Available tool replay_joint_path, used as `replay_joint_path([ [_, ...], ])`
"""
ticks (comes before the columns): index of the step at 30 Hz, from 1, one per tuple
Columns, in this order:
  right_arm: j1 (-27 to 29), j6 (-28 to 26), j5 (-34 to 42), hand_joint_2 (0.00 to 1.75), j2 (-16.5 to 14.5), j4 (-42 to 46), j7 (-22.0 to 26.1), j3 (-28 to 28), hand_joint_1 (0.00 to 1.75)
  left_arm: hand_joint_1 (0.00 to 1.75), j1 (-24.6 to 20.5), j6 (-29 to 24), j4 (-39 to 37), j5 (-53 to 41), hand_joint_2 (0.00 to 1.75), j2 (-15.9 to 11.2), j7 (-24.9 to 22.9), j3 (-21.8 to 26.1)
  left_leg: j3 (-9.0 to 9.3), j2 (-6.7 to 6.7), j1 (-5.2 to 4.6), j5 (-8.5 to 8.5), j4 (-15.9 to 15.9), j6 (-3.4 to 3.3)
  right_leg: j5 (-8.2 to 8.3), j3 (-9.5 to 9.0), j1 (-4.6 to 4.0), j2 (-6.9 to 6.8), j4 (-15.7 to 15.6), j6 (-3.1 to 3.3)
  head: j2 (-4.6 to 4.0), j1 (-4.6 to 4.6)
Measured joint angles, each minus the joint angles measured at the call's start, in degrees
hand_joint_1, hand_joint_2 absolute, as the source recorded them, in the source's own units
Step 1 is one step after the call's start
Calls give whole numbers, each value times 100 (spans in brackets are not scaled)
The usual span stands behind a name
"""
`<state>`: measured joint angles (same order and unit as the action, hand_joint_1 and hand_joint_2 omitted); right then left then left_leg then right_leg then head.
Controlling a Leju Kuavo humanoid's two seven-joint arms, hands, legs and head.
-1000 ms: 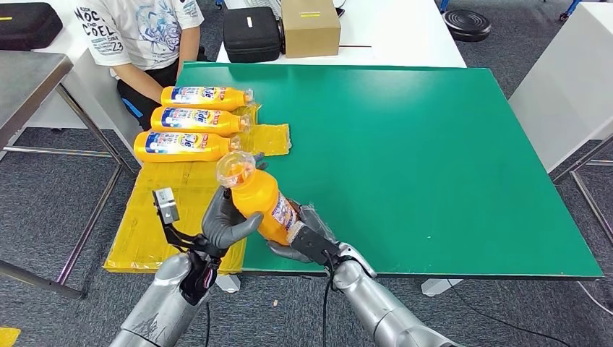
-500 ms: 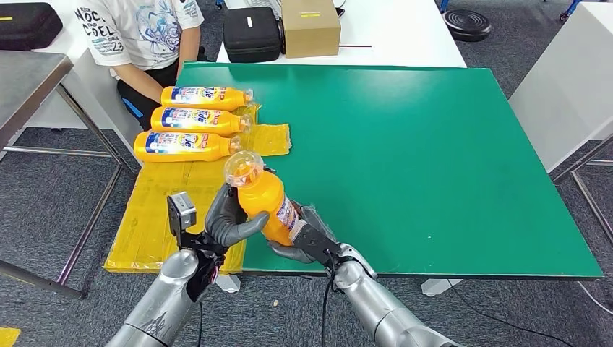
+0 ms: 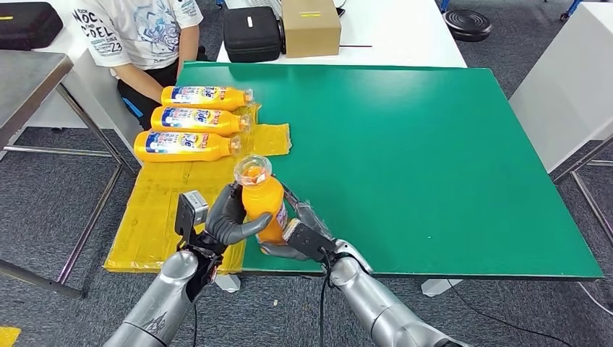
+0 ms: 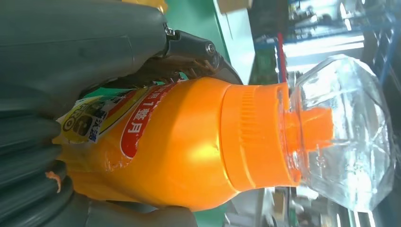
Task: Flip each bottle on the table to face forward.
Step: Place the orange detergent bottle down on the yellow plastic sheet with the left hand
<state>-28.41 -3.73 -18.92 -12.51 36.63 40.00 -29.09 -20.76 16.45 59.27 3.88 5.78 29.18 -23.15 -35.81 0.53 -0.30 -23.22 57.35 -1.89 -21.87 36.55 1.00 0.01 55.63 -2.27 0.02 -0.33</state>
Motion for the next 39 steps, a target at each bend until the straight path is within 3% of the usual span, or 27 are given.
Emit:
replay_joint_path([
  [28, 381, -287, -459, 0, 193, 1046, 0, 4, 0, 175, -124, -463, -242, -95, 175, -195, -46, 655, 0, -2, 0, 0, 0, 0, 0, 1, 1, 1, 0, 0, 0, -1],
  [33, 584, -148, -527, 0, 260, 1469, 0, 10, 0, 175, -243, -1007, -242, -509, 175, -264, -31, 790, 0, -2, 0, 0, 1, 0, 0, 3, 0, 1, 0, 0, 0, 1],
  [39, 1052, 277, -709, 0, 382, 2483, -8, 324, 0, 175, -837, -1718, -213, -1670, 175, -548, -238, 1025, -1, 0, 3, 2, 0, 1, 1, 3, -3, 1, 1, 0, 0, -1],
])
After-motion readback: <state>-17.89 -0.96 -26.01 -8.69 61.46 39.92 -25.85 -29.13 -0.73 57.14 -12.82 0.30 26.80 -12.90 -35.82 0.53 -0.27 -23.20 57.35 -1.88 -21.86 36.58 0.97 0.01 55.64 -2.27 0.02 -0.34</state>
